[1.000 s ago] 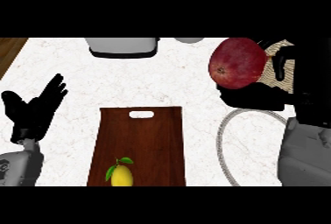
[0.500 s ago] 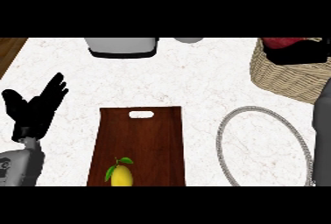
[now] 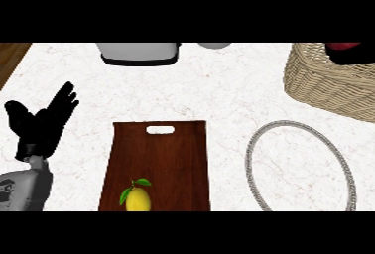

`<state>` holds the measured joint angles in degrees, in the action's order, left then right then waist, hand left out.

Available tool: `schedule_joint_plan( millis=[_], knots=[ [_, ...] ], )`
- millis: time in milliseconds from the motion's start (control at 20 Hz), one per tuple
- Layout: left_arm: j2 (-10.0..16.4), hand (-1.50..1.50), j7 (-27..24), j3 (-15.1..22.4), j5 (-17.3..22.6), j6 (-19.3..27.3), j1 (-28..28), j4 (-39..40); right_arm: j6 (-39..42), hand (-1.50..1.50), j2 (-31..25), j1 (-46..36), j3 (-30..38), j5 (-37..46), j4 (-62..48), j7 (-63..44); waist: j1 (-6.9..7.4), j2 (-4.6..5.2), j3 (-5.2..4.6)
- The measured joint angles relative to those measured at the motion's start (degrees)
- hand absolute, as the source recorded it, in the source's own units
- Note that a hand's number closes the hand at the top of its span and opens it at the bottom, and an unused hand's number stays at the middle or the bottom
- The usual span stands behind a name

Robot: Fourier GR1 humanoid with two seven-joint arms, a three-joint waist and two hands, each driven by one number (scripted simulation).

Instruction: Pick the pear from the placemat and place it in the basket

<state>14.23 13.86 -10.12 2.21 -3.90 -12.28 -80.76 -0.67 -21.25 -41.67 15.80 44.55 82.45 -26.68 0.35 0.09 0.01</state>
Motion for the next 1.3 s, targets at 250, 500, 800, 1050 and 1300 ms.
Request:
schedule_joint_plan(
  millis=[250, 500, 800, 1050, 1300],
  knots=[
    [-0.2, 0.00, 0.0, 0.2, 0.0, -0.5, 1.1, -1.1, -4.4, 1.50, -1.1, 0.5, 2.6, -2.7, -8.3, 7.3, 0.09, 0.01, 0.01],
    [0.6, 0.00, -1.0, -0.7, 0.5, -1.5, 0.1, 0.6, -11.8, -1.50, -1.7, 0.1, 6.1, -2.5, -15.7, 9.7, 0.24, 0.15, 0.00],
    [-0.1, 0.00, -0.8, -0.3, -0.3, -0.9, -0.6, 1.3, -15.7, -1.50, -4.0, -2.2, 8.0, -4.7, -27.3, 15.8, 0.26, 0.12, 0.01],
    [-0.5, 0.00, -0.7, -0.2, -0.4, -0.6, -1.0, 1.5, -16.1, -1.50, -6.3, -5.0, 10.0, -9.0, -34.0, 23.7, 0.33, 0.15, 0.02],
    [-1.0, 0.00, -0.7, 0.0, -0.9, 0.0, -0.5, 1.1, -18.4, -1.50, -7.4, -6.1, 15.2, -14.7, -34.9, 24.6, 0.09, 0.02, 0.03]
  ],
)
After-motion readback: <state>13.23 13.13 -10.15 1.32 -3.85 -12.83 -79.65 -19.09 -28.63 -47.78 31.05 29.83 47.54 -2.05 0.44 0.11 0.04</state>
